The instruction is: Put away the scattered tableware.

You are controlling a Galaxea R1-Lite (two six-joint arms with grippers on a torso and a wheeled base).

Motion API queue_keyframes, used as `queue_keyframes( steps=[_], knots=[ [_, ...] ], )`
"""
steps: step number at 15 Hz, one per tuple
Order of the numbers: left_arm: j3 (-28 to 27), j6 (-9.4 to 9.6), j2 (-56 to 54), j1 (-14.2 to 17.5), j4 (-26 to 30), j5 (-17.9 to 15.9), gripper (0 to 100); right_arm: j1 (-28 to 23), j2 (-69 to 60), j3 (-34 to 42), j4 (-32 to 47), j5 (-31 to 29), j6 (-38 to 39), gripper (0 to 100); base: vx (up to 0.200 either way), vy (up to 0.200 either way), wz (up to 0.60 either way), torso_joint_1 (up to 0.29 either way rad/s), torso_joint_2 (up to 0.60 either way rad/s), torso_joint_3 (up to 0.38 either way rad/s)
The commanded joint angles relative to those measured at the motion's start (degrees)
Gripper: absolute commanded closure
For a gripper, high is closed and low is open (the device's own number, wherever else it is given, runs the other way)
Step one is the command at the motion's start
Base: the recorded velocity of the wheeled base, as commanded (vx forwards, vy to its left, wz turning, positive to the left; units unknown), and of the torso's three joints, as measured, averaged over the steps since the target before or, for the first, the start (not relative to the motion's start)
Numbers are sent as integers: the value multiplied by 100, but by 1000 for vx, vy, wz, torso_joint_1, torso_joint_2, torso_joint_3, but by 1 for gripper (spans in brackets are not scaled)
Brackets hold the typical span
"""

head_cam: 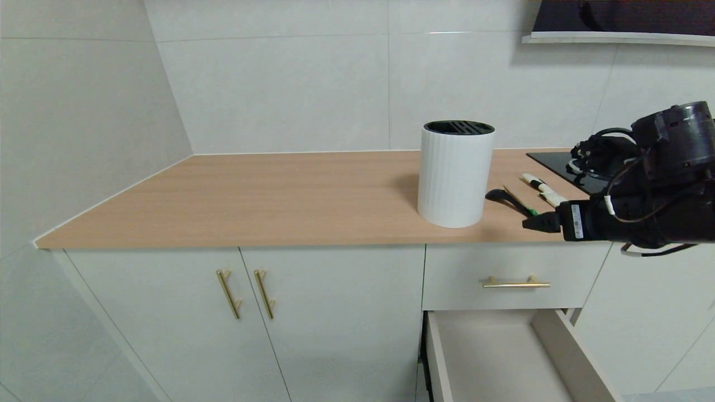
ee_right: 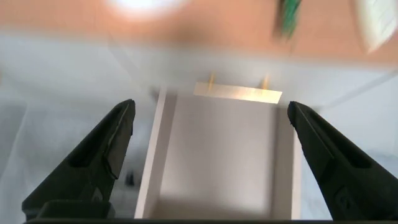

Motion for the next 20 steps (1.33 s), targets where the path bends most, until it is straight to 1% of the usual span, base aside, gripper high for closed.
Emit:
queue_keyframes(
  steps=[1, 5, 6, 8, 12, 20],
  knots=[
    [0, -1, 2, 0, 2, 4, 0, -152, 538, -456, -34, -8, -20, 0, 0, 0, 0, 0, 0, 0],
    [0, -1, 2, 0, 2, 4, 0, -293, 1004, -553, -315, -26, -38, 0, 0, 0, 0, 0, 0, 0],
    [0, -1, 2, 0, 2, 4, 0, -433, 1285, -623, -614, -175, -38, 0, 0, 0, 0, 0, 0, 0],
    [0, -1, 2, 0, 2, 4, 0, -592, 1610, -659, -957, -500, -55, 0, 0, 0, 0, 0, 0, 0],
    [0, -1, 2, 0, 2, 4, 0, -803, 2023, -834, -1018, -544, -90, 0, 0, 0, 0, 0, 0, 0],
    [0, -1, 2, 0, 2, -5, 0, -891, 2322, -1019, -1089, -562, -55, 0, 0, 0, 0, 0, 0, 0]
  ],
)
